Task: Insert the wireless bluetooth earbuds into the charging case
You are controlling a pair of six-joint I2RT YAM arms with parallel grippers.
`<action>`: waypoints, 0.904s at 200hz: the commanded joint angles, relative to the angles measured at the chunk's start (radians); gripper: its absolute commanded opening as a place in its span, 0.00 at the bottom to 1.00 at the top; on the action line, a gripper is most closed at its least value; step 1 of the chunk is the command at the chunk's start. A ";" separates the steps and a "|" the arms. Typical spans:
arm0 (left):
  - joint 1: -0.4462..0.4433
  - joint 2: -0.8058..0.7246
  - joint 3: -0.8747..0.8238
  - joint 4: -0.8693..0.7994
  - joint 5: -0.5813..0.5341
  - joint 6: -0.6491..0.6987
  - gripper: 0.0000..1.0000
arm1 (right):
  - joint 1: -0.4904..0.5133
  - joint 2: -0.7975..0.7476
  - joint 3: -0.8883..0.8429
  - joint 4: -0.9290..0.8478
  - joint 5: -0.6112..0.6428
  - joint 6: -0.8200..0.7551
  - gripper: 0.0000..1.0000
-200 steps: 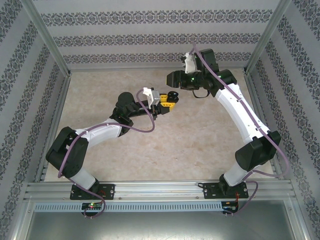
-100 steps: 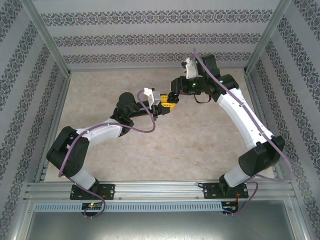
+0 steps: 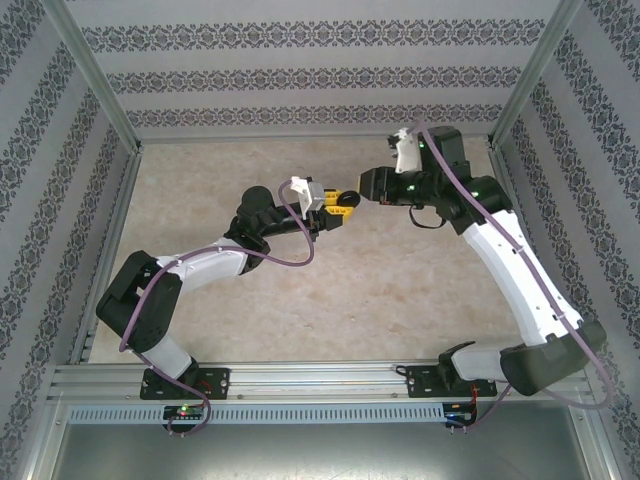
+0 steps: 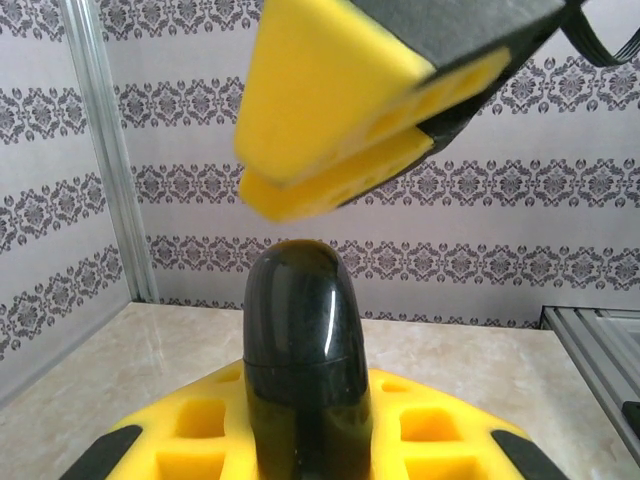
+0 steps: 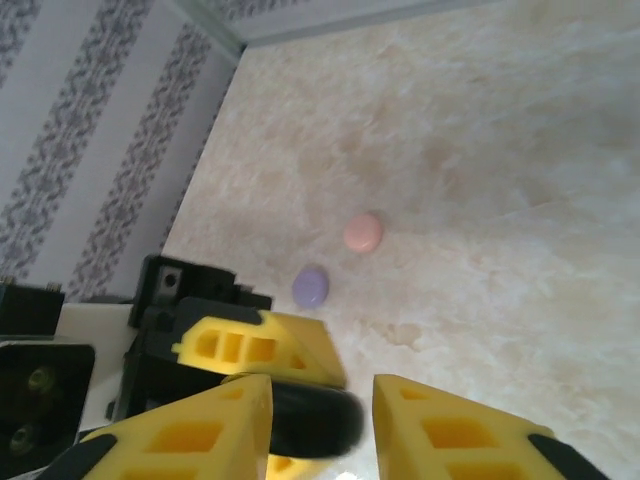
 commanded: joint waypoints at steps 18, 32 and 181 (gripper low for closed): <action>0.000 -0.002 0.021 0.037 -0.048 -0.052 0.00 | -0.080 -0.091 -0.098 0.051 0.146 0.049 0.45; 0.001 -0.004 0.011 0.028 -0.085 -0.071 0.00 | -0.102 -0.124 -0.160 0.072 0.160 0.056 0.49; -0.001 0.061 -0.026 -0.239 -0.276 -0.366 0.00 | -0.156 -0.249 -0.470 0.165 0.251 0.055 0.59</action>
